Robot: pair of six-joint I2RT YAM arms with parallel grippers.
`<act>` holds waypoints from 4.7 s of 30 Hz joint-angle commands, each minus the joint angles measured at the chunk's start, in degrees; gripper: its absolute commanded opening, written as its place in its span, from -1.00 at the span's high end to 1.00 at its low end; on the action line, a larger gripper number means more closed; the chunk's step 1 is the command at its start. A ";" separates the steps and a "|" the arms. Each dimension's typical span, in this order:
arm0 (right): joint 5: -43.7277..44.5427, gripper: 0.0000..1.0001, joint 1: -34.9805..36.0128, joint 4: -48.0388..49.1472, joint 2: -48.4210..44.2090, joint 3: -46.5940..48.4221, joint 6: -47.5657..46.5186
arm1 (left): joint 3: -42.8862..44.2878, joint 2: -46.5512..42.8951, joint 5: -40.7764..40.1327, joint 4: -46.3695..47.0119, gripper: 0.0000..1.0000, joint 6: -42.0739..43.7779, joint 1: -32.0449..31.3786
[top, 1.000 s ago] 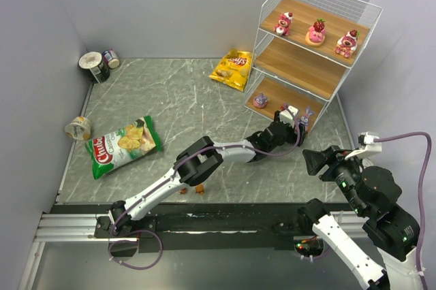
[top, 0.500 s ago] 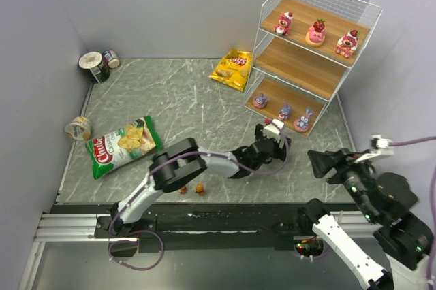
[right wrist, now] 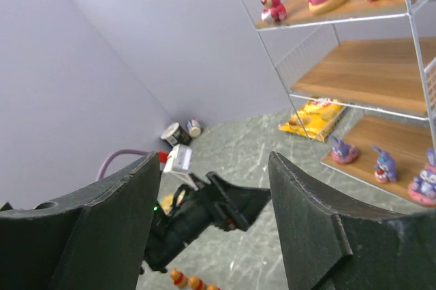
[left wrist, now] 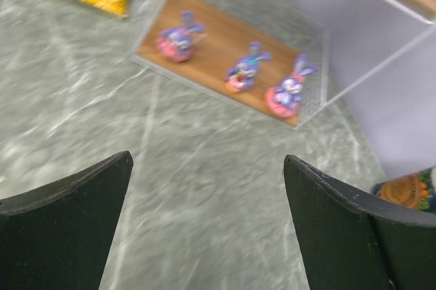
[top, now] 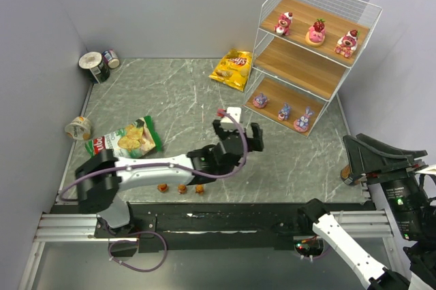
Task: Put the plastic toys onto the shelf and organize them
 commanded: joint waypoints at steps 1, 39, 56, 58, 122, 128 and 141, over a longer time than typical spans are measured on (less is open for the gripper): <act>0.56 -0.45 0.19 3.93 -0.21 -0.04 1.27 | -3.33 -6.42 -4.69 -16.53 -0.99 -11.20 0.09; -7.35 -0.53 0.27 5.60 0.32 -7.95 5.41 | -17.15 -28.68 -7.68 -30.43 -0.93 -27.47 0.18; -30.03 0.13 0.19 10.52 2.95 -28.95 -0.93 | -13.89 -32.10 -10.41 -47.49 -0.93 -39.17 0.18; -29.94 0.07 0.27 11.30 3.65 -30.53 -1.01 | -13.89 -32.63 -10.58 -48.45 -0.93 -39.26 0.18; -24.14 -0.11 0.27 7.88 6.82 -32.03 0.13 | -33.49 -11.28 0.32 -30.09 -0.14 -41.01 -13.53; -23.78 -0.10 0.27 7.70 6.56 -31.95 0.13 | -34.37 -12.94 -0.30 -29.65 0.06 -41.81 -13.62; -22.03 -0.10 0.27 5.60 5.42 -30.02 0.04 | -27.62 -15.84 -2.85 -29.22 0.94 -32.70 -10.38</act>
